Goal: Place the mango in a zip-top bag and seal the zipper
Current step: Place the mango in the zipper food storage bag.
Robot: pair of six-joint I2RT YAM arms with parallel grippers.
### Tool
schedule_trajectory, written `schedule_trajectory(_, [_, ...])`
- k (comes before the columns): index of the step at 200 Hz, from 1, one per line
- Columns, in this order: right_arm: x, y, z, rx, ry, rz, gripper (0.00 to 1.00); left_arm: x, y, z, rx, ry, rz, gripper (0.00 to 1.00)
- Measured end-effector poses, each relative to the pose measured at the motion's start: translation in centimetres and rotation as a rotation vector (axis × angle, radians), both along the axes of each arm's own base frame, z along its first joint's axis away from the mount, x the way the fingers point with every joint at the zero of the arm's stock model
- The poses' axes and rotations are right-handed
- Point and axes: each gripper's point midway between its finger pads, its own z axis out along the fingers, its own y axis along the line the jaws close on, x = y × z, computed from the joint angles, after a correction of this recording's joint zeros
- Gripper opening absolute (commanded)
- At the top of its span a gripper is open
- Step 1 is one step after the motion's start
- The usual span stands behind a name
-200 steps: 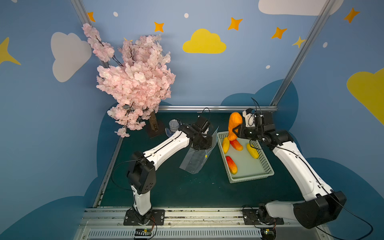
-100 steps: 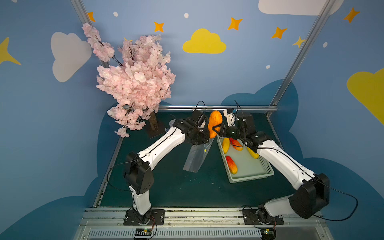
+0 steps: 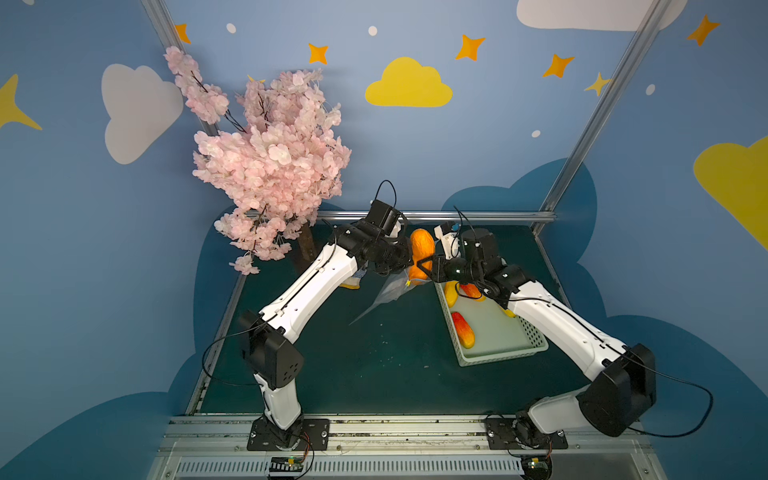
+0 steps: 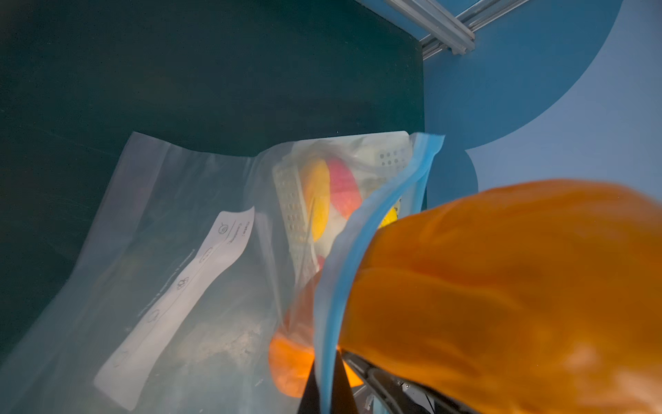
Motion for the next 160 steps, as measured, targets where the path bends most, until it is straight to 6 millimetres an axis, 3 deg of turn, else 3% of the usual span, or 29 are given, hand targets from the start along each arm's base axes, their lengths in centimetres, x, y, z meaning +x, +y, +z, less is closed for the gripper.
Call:
schedule_trajectory(20, [-0.4,-0.2,0.5,-0.015,0.025,-0.001,0.69,0.3,0.3,0.6,0.002,-0.022,0.02,0.03])
schedule_trajectory(41, [-0.7,-0.5,1.9,-0.021,0.042,-0.017,0.77,0.4,0.6,1.6,-0.004,-0.057,0.032,0.03])
schedule_trajectory(91, [-0.9,-2.5,7.4,-0.019,-0.011,-0.085,0.78,0.2,0.8,3.2,-0.011,-0.112,0.028,0.03])
schedule_trajectory(117, [0.3,-5.5,9.1,-0.037,-0.034,-0.188,0.77,0.1,0.8,3.2,-0.001,-0.118,0.03,0.03])
schedule_trajectory(140, [1.9,-11.0,7.4,-0.094,0.012,-0.364,0.76,0.0,0.7,4.0,-0.003,-0.133,0.028,0.03])
schedule_trajectory(160, [2.3,-16.2,0.9,-0.178,0.159,-0.524,0.75,-0.1,0.6,4.4,-0.005,-0.145,0.023,0.03])
